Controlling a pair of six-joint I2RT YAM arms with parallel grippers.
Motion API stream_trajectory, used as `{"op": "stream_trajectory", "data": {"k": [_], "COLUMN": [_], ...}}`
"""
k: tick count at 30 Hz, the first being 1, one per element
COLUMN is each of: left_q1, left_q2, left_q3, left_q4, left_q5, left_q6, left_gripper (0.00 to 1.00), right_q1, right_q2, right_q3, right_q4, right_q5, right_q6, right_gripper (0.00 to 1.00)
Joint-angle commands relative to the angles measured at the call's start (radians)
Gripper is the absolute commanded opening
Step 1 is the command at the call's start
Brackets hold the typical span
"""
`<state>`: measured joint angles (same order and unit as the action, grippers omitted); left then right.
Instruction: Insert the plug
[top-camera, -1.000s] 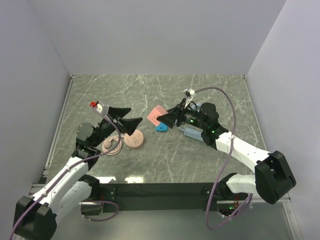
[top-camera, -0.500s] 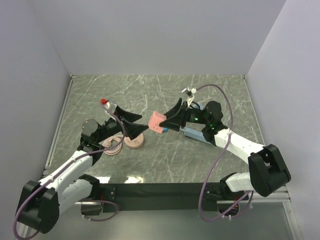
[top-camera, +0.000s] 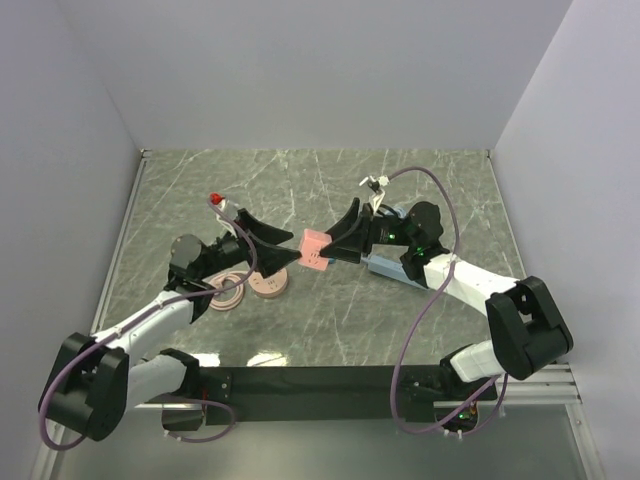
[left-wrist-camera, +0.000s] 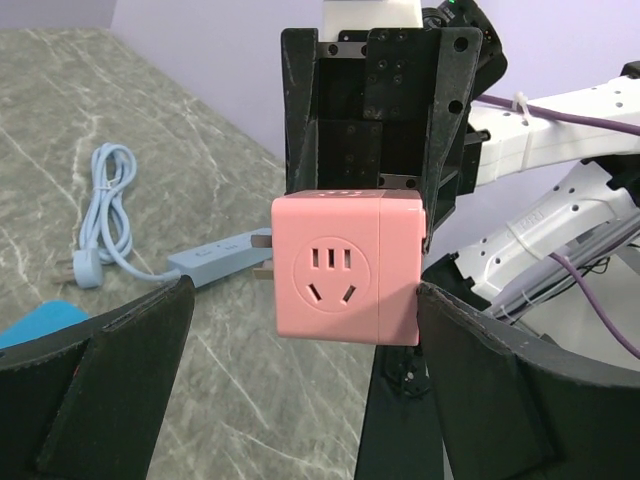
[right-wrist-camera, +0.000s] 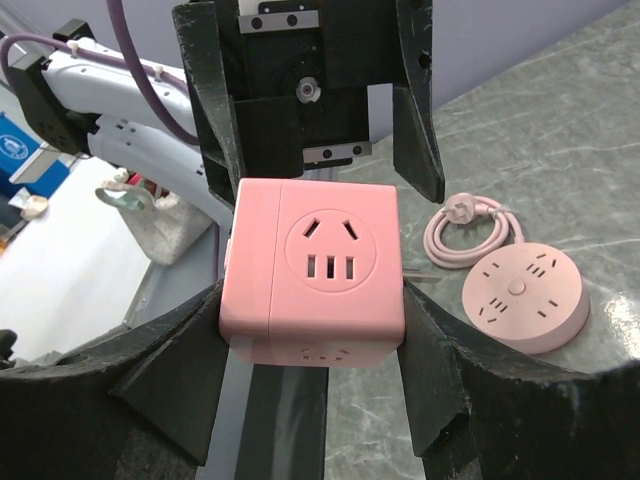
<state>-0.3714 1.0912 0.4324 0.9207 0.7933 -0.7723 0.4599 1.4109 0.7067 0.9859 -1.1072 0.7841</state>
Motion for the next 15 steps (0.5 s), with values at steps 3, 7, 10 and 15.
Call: {"op": "stream_trajectory", "data": {"k": [3,7,10,15], "left_q1": [-0.037,-0.075,-0.103,-0.118], "left_q2": [0.059,0.082,0.085,0.084], "left_q3": [0.048,0.066,0.080,0.083], "left_q4": [0.093,0.090,0.069,0.072], "left_q5": [0.047,0.043,0.035,0.029], "left_q6": [-0.038,-0.030,-0.016,-0.015], "left_gripper": [0.99,0.99,0.99,0.85], "right_q1": [0.003,0.003,0.003,0.003], "right_q2": [-0.001,0.007,0.019,0.026], "right_q3": [0.074,0.080,0.088,0.089], "right_q4": [0.063,0.079,0.074,0.057], "right_q5": [-0.017,-0.019,-0.019,-0.020], "right_q6": [-0.003,0.004,0.004,-0.005], "right_gripper": [0.28,0.28,0.29,0.29]}}
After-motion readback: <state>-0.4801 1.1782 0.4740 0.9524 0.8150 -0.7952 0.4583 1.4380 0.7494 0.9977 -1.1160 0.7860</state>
